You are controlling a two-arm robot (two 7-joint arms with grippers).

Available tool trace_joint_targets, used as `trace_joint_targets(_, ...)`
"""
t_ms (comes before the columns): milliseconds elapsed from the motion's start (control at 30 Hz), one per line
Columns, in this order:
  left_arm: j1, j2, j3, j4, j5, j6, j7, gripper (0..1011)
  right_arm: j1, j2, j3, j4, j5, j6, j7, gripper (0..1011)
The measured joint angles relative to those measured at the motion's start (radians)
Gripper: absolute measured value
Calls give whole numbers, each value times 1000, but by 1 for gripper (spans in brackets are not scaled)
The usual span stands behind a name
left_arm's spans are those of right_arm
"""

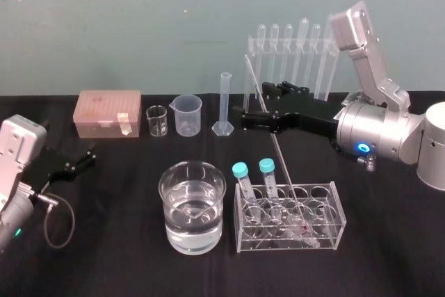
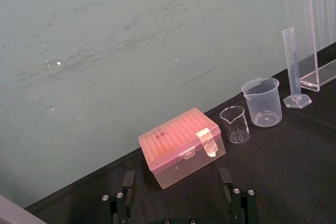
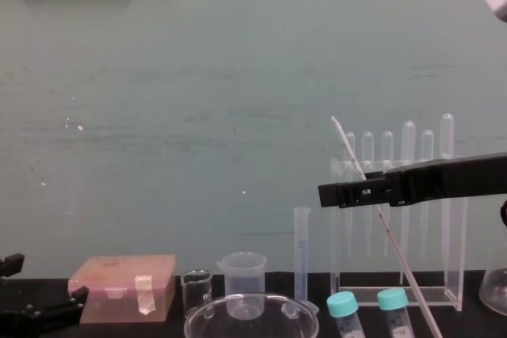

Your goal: Hold the thermometer with one hand and immerse one end into the beaker, then reinsert it into the test tube rack.

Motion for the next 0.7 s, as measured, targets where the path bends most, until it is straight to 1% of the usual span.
trace_joint_targets(167, 0, 0, 0, 0, 0, 0, 0, 1008, 2, -3, -2, 3, -13, -1, -10, 1003)
trace_joint_targets(400, 0, 0, 0, 0, 0, 0, 0, 1008, 1, -2, -1, 2, -10, -2, -10, 1003)
trace_joint_targets(467, 0, 0, 0, 0, 0, 0, 0, 1008, 1, -2, -1, 1, -10, -2, -10, 985)
trace_joint_targets(533, 0, 0, 0, 0, 0, 0, 0, 1008, 0, -2, 0, 1, -9, -3, -10, 927)
trace_joint_targets(633, 0, 0, 0, 0, 0, 0, 0, 1008, -1, -2, 1, 1, -8, -3, -10, 876)
trace_joint_targets(667, 0, 0, 0, 0, 0, 0, 0, 1008, -1, -2, 1, 1, -8, -3, -10, 824)
trace_joint_targets(700, 0, 0, 0, 0, 0, 0, 0, 1008, -1, -1, 1, 0, -8, -3, -10, 811)
